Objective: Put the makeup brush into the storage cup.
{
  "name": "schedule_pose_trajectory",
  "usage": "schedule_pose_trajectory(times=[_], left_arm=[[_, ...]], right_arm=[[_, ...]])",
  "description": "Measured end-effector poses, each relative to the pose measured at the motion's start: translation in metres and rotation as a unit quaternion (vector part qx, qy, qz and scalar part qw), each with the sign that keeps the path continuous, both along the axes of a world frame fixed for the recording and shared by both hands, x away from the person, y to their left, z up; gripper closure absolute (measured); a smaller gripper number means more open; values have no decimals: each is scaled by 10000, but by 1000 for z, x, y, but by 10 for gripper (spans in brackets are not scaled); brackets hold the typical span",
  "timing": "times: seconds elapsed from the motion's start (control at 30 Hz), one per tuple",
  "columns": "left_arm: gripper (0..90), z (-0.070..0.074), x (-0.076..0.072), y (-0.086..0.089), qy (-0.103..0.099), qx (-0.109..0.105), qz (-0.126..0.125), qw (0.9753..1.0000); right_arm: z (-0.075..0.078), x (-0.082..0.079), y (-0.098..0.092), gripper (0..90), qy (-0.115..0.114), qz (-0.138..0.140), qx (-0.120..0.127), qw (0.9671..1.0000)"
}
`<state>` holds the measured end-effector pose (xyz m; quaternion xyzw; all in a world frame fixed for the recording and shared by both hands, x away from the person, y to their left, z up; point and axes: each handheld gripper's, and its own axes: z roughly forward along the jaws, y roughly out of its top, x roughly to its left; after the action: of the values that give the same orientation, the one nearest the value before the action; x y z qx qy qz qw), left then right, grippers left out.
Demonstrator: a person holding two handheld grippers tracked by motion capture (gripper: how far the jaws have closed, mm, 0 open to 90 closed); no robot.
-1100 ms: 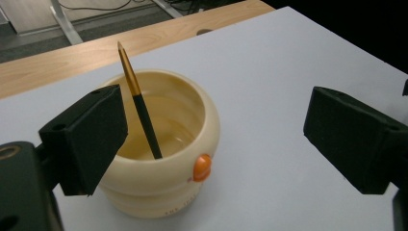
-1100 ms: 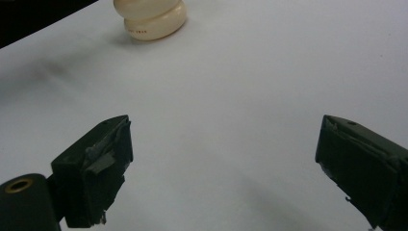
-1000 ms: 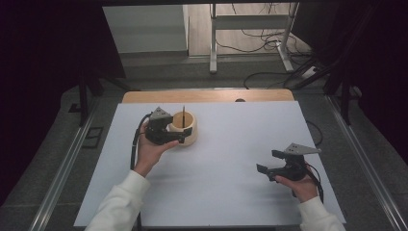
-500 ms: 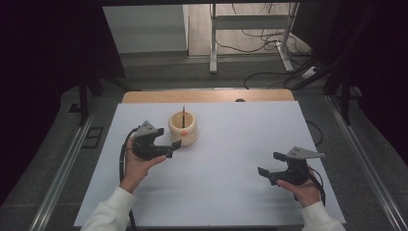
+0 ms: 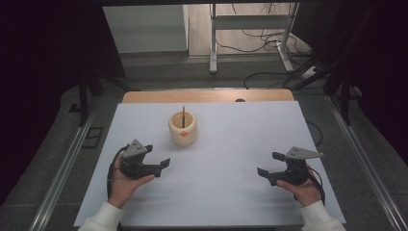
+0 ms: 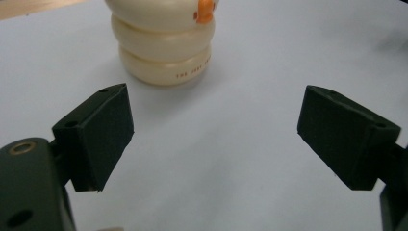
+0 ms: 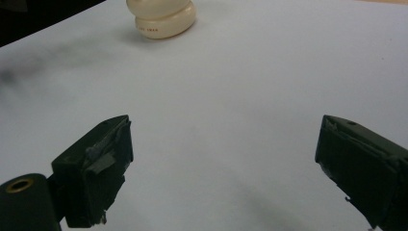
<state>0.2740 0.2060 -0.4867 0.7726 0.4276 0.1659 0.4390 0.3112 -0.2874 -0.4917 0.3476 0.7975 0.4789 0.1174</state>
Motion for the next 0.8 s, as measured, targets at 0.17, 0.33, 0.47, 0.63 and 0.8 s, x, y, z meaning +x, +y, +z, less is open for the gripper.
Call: schedule_pose_trajectory(times=[0.17,0.33,0.47,0.63,0.8], left_arm=[[138,-9,-9,10,-11,137,21,9999],[144,-16,-13,18,61,179,82,9998],[149,-19,-17,23,73,173,145,9997],[153,-22,-21,27,95,176,208,9996],[154,-22,-21,27,82,194,200,9996]], right_arm=[[-2,1,0,63,20,48,-27,10000],[-5,2,0,63,35,45,-162,9999],[-6,2,0,63,22,54,-206,9998],[-7,3,-1,63,38,44,-226,9997],[-8,3,0,64,49,51,-237,9997]])
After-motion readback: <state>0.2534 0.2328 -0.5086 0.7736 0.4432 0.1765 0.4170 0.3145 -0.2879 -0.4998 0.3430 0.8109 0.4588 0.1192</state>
